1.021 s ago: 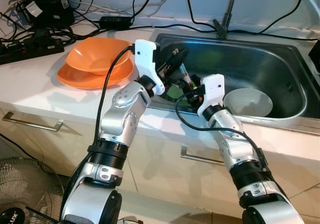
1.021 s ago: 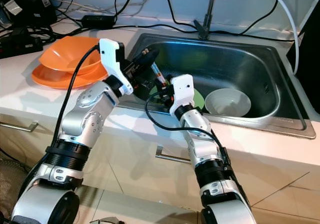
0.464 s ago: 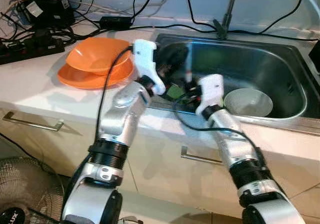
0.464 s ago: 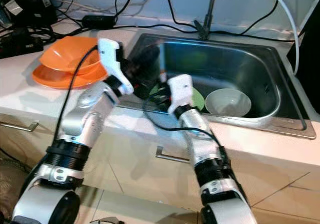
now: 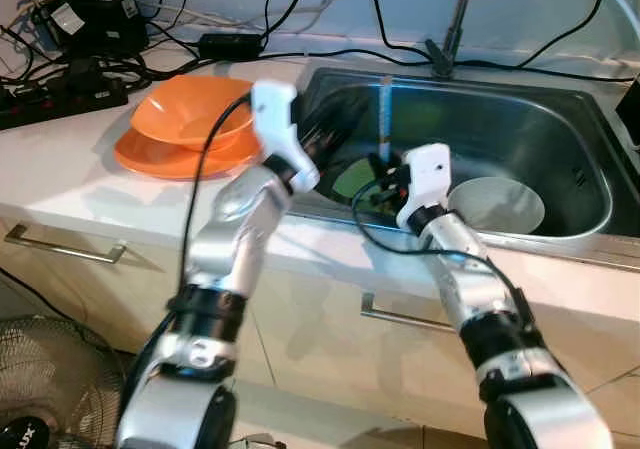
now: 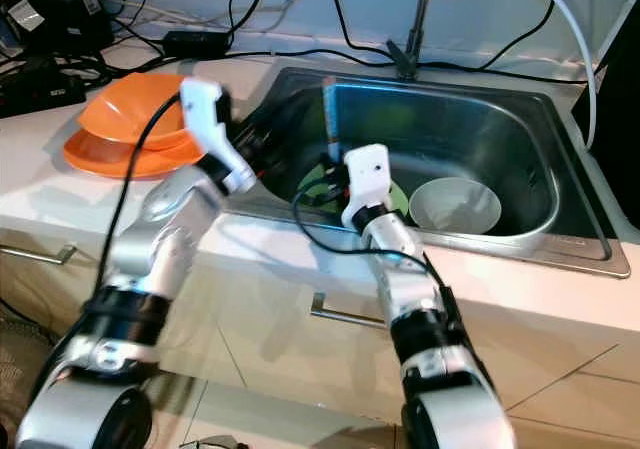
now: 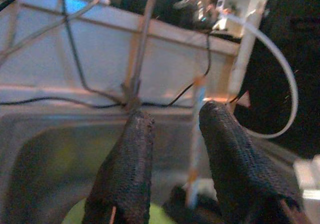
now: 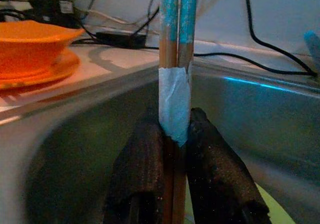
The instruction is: Kitchen organization
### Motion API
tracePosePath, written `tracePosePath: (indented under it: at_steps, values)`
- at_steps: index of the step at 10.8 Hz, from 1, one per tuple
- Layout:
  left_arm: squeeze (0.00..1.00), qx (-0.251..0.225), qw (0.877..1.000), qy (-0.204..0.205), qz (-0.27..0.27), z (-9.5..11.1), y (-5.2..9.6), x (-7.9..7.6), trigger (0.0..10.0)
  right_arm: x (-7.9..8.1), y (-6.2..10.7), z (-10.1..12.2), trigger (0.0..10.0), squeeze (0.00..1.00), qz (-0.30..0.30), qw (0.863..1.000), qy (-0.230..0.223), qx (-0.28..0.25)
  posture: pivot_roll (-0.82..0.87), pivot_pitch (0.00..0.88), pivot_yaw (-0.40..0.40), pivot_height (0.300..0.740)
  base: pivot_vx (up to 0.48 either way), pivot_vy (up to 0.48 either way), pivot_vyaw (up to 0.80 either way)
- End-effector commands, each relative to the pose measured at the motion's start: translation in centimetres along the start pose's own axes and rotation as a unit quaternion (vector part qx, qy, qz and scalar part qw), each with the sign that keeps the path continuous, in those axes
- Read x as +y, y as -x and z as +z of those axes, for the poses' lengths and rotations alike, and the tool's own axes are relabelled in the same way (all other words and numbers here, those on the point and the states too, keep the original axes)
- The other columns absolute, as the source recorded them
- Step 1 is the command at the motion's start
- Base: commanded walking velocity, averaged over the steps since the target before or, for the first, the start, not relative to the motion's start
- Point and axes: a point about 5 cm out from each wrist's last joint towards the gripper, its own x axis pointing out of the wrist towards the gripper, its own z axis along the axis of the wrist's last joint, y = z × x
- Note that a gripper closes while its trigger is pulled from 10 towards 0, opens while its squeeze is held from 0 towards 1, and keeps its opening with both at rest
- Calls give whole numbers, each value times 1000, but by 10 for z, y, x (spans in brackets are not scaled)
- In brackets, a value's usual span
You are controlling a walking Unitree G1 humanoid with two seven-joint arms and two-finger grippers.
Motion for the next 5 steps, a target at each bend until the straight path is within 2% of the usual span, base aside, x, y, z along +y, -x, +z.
tracePosePath:
  at_steps: [1, 2, 3, 5]
  values:
    - [0, 26, 999, -21, 11, -10, 11, 6, 10000, -13, -3, 4, 0, 0, -26, 1000, 0, -3, 65, 0, 15, 740, 0, 0, 0]
    - [0, 46, 998, -29, 19, -19, 19, 10, 10000, -22, -4, 4, 10000, 0, -44, 999, 5, 3, 72, 0, 13, 740, 0, 0, 0]
    - [0, 65, 997, -32, 26, -29, 27, 12, 10000, -34, -6, 6, 10000, 0, -75, 997, 3, 8, 75, 0, 10, 740, 0, 0, 0]
    - [0, 101, 994, -46, 1, -43, 33, 5, 10000, -43, -9, 8, 10000, 0, -98, 995, -2, 15, 78, 0, 9, 740, 0, 0, 0]
